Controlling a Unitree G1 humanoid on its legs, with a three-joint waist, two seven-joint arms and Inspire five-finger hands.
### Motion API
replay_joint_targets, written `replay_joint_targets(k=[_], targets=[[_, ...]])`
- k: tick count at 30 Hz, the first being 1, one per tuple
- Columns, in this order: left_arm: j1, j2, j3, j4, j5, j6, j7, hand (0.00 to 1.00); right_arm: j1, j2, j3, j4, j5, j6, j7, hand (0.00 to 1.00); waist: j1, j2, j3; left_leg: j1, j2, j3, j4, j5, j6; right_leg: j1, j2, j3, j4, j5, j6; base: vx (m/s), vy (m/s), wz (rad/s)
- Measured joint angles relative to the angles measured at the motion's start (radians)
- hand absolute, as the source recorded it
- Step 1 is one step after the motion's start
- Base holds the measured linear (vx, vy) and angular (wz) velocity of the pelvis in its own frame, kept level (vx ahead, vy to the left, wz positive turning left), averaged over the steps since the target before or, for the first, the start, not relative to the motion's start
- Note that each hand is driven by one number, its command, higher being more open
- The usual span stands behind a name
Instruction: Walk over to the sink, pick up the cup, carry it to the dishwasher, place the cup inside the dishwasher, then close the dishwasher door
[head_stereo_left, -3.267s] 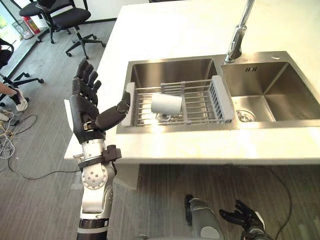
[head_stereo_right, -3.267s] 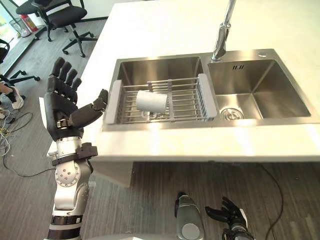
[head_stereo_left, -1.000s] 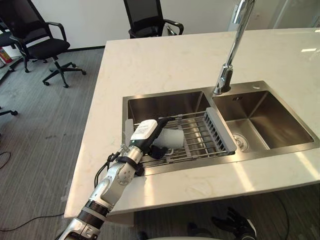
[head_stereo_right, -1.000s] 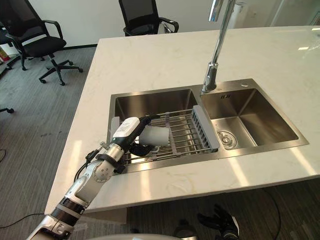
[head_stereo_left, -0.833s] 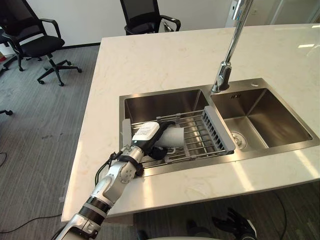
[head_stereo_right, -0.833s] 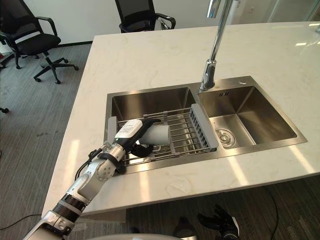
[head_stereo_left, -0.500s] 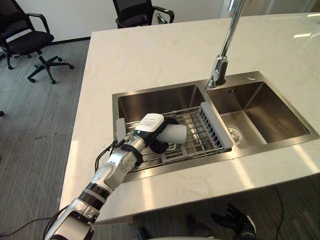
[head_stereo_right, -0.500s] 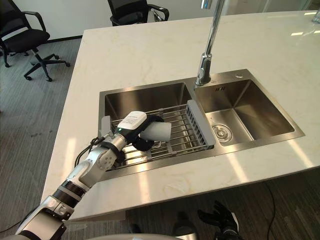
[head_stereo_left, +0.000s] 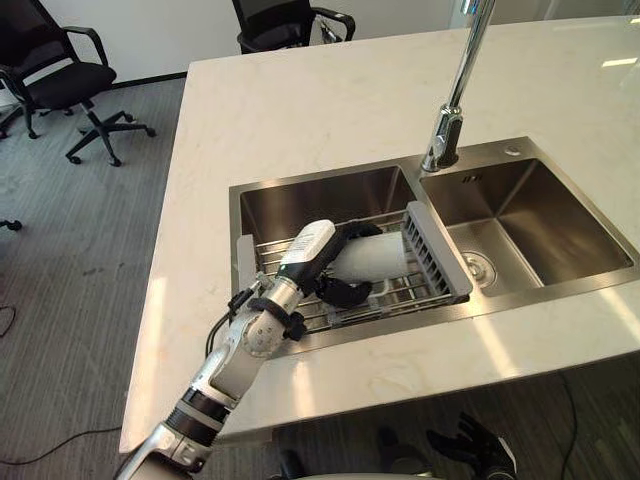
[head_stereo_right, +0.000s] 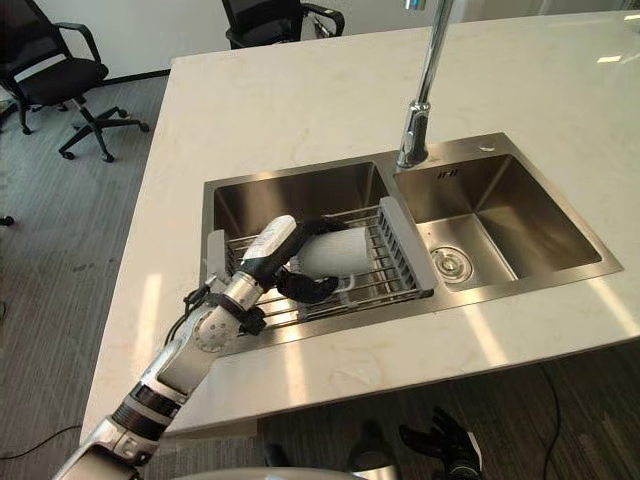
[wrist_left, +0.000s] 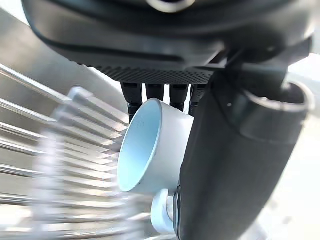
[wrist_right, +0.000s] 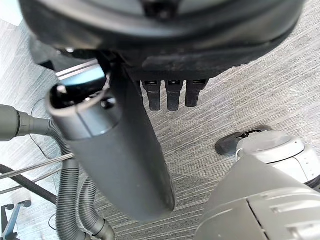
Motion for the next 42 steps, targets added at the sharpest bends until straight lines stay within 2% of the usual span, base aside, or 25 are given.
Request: replay_joint_targets(k=[4, 9, 13, 17, 19, 20, 22, 24, 25, 26, 27, 28, 29, 31, 32, 33, 34, 35, 36, 38, 40, 42], targets=[[0.047, -0.064, 0.058, -0.062, -0.182, -0.018, 0.047, 0.30, 0.004, 0.002, -0.014, 0.000, 0.006, 0.000, 0.000, 0.90, 0.011, -0.001, -0.002, 0.010, 0.000, 0.003, -0.001, 0.000, 0.000, 0.001, 0.001, 0.006, 0.014, -0.006, 0.001, -0.01, 0.001, -0.01], [0.131, -0.103, 0.127, -0.129, -0.405, -0.033, 0.079, 0.30, 0.035, 0.004, -0.015, 0.000, 0.007, 0.000, -0.002, 0.90, 0.025, -0.010, -0.012, 0.016, 0.000, 0.010, -0.001, 0.000, 0.000, 0.001, 0.001, 0.012, 0.020, -0.006, 0.002, -0.03, 0.007, -0.03], [0.206, -0.119, 0.152, -0.148, -0.573, -0.043, 0.085, 0.30, 0.045, 0.009, -0.014, 0.000, 0.035, 0.001, -0.004, 0.90, 0.042, -0.026, -0.031, 0.027, 0.001, 0.033, -0.001, -0.003, 0.001, 0.000, 0.004, 0.038, 0.021, -0.004, 0.003, -0.01, 0.007, -0.16], [0.245, -0.120, 0.169, -0.187, -0.638, -0.044, 0.090, 0.30, 0.022, 0.008, -0.011, -0.001, 0.043, 0.001, -0.015, 0.90, 0.064, -0.044, -0.040, 0.022, 0.001, 0.090, 0.000, -0.013, 0.003, -0.036, 0.010, 0.098, 0.023, 0.013, 0.010, -0.03, 0.018, -0.45], [0.245, -0.114, 0.173, -0.216, -0.642, -0.045, 0.094, 0.30, 0.002, 0.010, -0.001, -0.003, 0.043, 0.001, -0.021, 0.90, 0.070, -0.055, -0.034, 0.010, -0.001, 0.120, 0.001, -0.015, 0.006, -0.064, 0.009, 0.129, 0.023, 0.032, 0.023, -0.05, 0.025, -0.42], [0.245, -0.111, 0.177, -0.231, -0.644, -0.048, 0.094, 0.30, -0.014, 0.011, 0.012, -0.003, 0.043, 0.001, -0.025, 0.90, 0.069, -0.062, -0.033, -0.005, -0.002, 0.135, 0.007, -0.017, 0.008, -0.086, 0.008, 0.139, 0.023, 0.047, 0.041, -0.05, 0.025, -0.24], [0.226, -0.112, 0.177, -0.243, -0.644, -0.048, 0.096, 0.30, -0.015, 0.028, 0.025, -0.024, 0.043, 0.000, -0.034, 0.90, 0.061, -0.077, -0.027, -0.059, 0.008, 0.130, 0.075, -0.038, 0.025, -0.124, 0.001, 0.108, 0.048, 0.070, 0.057, -0.06, 0.021, -0.03], [0.200, -0.139, 0.181, -0.246, -0.644, -0.048, 0.097, 0.30, -0.020, 0.035, 0.026, -0.030, 0.045, 0.000, -0.038, 0.90, 0.068, -0.075, -0.024, -0.122, 0.035, 0.128, 0.150, -0.065, 0.055, -0.151, 0.006, 0.070, 0.058, 0.107, 0.135, -0.12, 0.027, 0.11], [0.187, -0.143, 0.189, -0.246, -0.645, -0.051, 0.097, 0.30, -0.027, 0.042, 0.029, -0.034, 0.046, 0.000, -0.042, 0.90, 0.065, -0.077, -0.005, -0.126, 0.040, 0.112, 0.167, -0.075, 0.071, -0.172, 0.011, 0.058, 0.212, 0.010, 0.124, -0.09, 0.012, 0.34], [0.186, -0.148, 0.191, -0.244, -0.645, -0.051, 0.098, 0.30, -0.019, 0.042, 0.036, -0.036, 0.047, 0.000, -0.043, 0.90, 0.062, -0.077, -0.001, -0.126, 0.042, 0.096, 0.175, -0.075, 0.073, -0.175, 0.016, 0.052, 0.319, -0.045, 0.123, -0.06, -0.017, 0.55], [0.200, -0.151, 0.193, -0.249, -0.646, -0.054, 0.098, 0.30, -0.005, 0.042, 0.043, -0.033, 0.055, 0.000, -0.042, 0.90, 0.074, -0.072, 0.000, -0.127, 0.041, 0.072, 0.185, -0.073, 0.076, -0.156, 0.026, 0.046, 0.463, -0.124, 0.135, -0.07, -0.053, 0.50], [0.204, -0.151, 0.201, -0.252, -0.646, -0.061, 0.098, 0.30, -0.006, 0.042, 0.044, -0.032, 0.066, 0.000, -0.042, 0.90, 0.095, -0.083, -0.006, -0.146, 0.037, 0.060, 0.206, -0.072, 0.078, -0.114, 0.036, 0.037, 0.496, -0.163, 0.128, -0.07, -0.071, 0.38], [0.204, -0.151, 0.210, -0.257, -0.646, -0.064, 0.099, 0.30, -0.013, 0.041, 0.047, -0.032, 0.067, 0.000, -0.044, 0.90, 0.104, -0.086, -0.009, -0.164, 0.034, 0.055, 0.221, -0.066, 0.074, -0.091, 0.040, 0.035, 0.474, -0.178, 0.114, -0.08, -0.090, 0.20], [0.200, -0.148, 0.234, -0.290, -0.655, -0.068, 0.107, 0.30, -0.064, 0.036, 0.069, -0.034, 0.073, -0.009, -0.058, 0.90, 0.141, -0.093, -0.010, -0.270, 0.024, 0.043, 0.259, -0.030, 0.074, -0.049, 0.045, 0.056, 0.248, -0.215, 0.026, -0.14, -0.090, 0.22], [0.197, -0.149, 0.233, -0.292, -0.655, -0.068, 0.107, 0.30, -0.080, 0.036, 0.073, -0.035, 0.073, -0.012, -0.061, 0.90, 0.147, -0.095, -0.005, -0.293, 0.022, 0.036, 0.265, -0.019, 0.075, -0.043, 0.046, 0.058, 0.210, -0.221, -0.011, -0.20, -0.103, 0.53], [0.204, -0.163, 0.212, -0.284, -0.656, -0.060, 0.116, 0.30, -0.114, 0.030, 0.075, -0.029, 0.074, -0.012, -0.066, 0.90, 0.146, -0.056, 0.028, -0.320, 0.054, -0.010, 0.289, 0.003, 0.064, -0.023, 0.085, 0.026, 0.175, -0.184, -0.035, -0.24, -0.126, 0.51], [0.210, -0.161, 0.200, -0.283, -0.656, -0.059, 0.119, 0.30, -0.119, 0.030, 0.082, -0.027, 0.075, -0.012, -0.067, 0.90, 0.147, -0.049, 0.034, -0.326, 0.068, -0.029, 0.302, 0.008, 0.056, -0.014, 0.102, 0.012, 0.174, -0.178, -0.044, -0.34, -0.171, 0.67], [0.220, -0.157, 0.173, -0.283, -0.657, -0.059, 0.119, 0.30, -0.118, 0.034, 0.088, -0.026, 0.077, -0.013, -0.067, 0.90, 0.146, -0.043, 0.038, -0.337, 0.085, -0.063, 0.304, 0.031, 0.035, -0.008, 0.122, -0.011, 0.176, -0.164, -0.060, -0.24, -0.114, 0.52], [0.219, -0.154, 0.158, -0.283, -0.658, -0.059, 0.119, 0.30, -0.116, 0.037, 0.088, -0.026, 0.083, -0.016, -0.069, 0.90, 0.145, -0.049, 0.038, -0.337, 0.084, -0.081, 0.288, 0.044, 0.025, -0.012, 0.123, -0.033, 0.172, -0.157, -0.073, -0.34, -0.105, 0.82], [0.212, -0.151, 0.099, -0.288, -0.660, -0.060, 0.112, 0.30, -0.118, 0.037, 0.062, -0.022, 0.091, -0.028, -0.096, 0.90, 0.136, -0.055, 0.047, -0.375, 0.088, -0.081, 0.451, -0.047, 0.051, -0.033, 0.116, -0.098, 0.165, -0.143, -0.096, -0.31, -0.067, 0.81], [0.208, -0.149, 0.048, -0.288, -0.679, -0.061, 0.091, 0.30, -0.105, 0.032, 0.062, -0.023, 0.107, -0.028, -0.107, 0.90, 0.131, -0.050, 0.044, -0.322, 0.110, -0.082, 0.570, -0.178, 0.036, -0.049, 0.112, -0.130, 0.160, -0.117, -0.099, -0.21, 0.002, 0.50], [0.191, -0.154, 0.019, -0.283, -0.686, -0.061, 0.085, 0.30, -0.090, 0.036, 0.062, -0.023, 0.106, -0.028, -0.107, 0.90, 0.111, -0.041, 0.038, -0.251, 0.125, -0.079, 0.576, -0.250, 0.022, -0.056, 0.105, -0.165, 0.148, -0.097, -0.093, -0.19, 0.091, 0.48]])
